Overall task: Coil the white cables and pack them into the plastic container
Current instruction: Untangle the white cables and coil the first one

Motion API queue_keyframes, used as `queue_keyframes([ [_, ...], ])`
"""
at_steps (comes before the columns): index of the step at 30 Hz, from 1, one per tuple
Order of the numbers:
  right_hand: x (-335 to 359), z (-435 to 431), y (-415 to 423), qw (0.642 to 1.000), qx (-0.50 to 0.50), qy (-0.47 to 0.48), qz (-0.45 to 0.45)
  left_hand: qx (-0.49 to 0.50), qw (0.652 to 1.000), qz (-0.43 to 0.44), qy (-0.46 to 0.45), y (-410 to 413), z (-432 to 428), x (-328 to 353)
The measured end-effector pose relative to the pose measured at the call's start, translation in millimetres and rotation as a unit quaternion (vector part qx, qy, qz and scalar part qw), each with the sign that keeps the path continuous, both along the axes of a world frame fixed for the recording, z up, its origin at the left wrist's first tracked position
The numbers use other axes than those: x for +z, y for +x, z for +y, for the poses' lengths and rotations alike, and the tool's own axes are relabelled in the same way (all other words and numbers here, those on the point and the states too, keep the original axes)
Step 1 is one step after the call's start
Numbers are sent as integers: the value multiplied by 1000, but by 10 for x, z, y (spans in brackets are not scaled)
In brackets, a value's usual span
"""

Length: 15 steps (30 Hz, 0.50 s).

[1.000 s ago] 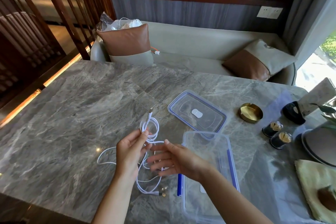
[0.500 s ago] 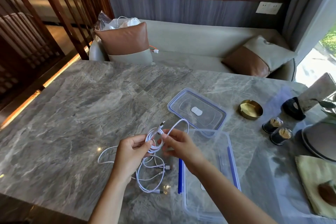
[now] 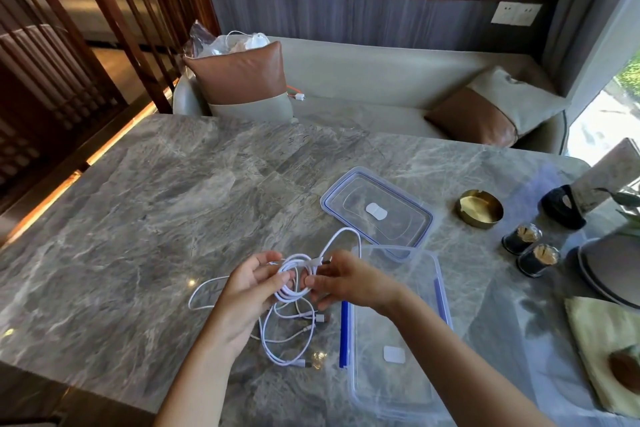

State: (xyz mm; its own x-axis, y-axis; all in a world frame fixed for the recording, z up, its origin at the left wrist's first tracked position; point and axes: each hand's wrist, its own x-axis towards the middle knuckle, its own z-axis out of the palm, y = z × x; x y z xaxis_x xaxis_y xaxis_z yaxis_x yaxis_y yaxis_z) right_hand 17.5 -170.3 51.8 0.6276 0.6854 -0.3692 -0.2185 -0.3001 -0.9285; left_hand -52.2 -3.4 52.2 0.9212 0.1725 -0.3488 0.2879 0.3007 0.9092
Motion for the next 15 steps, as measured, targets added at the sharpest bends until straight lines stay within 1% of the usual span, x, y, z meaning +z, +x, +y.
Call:
queue_keyframes([
  [2,25,16,-3,1000,23,-13,-4,0,997,16,-81,-14,4,-9],
  [3,43,22,3,999,34,-21,-10,0,995,22,-101,-18,4,-14],
  [4,59,27,9,998,45,-29,-15,-4,994,23,-108,-21,4,-20],
  [6,78,26,17,997,61,-39,-15,-17,995,15,-93,-29,10,-17],
  [8,78,19,7,997,64,-35,-7,-39,998,6,-52,-38,38,11],
  [10,72,-7,2,997,68,-29,3,-84,996,6,1,-53,58,68],
  [12,88,-42,-1,994,97,-39,11,-108,992,12,58,-42,69,135],
  [13,100,-58,-2,992,119,-49,11,-99,990,5,98,-25,77,174],
  [14,111,-64,-6,988,140,-61,9,-93,984,-20,151,0,84,222],
  [15,119,-68,-6,985,157,-73,6,-104,969,-59,216,32,86,285],
])
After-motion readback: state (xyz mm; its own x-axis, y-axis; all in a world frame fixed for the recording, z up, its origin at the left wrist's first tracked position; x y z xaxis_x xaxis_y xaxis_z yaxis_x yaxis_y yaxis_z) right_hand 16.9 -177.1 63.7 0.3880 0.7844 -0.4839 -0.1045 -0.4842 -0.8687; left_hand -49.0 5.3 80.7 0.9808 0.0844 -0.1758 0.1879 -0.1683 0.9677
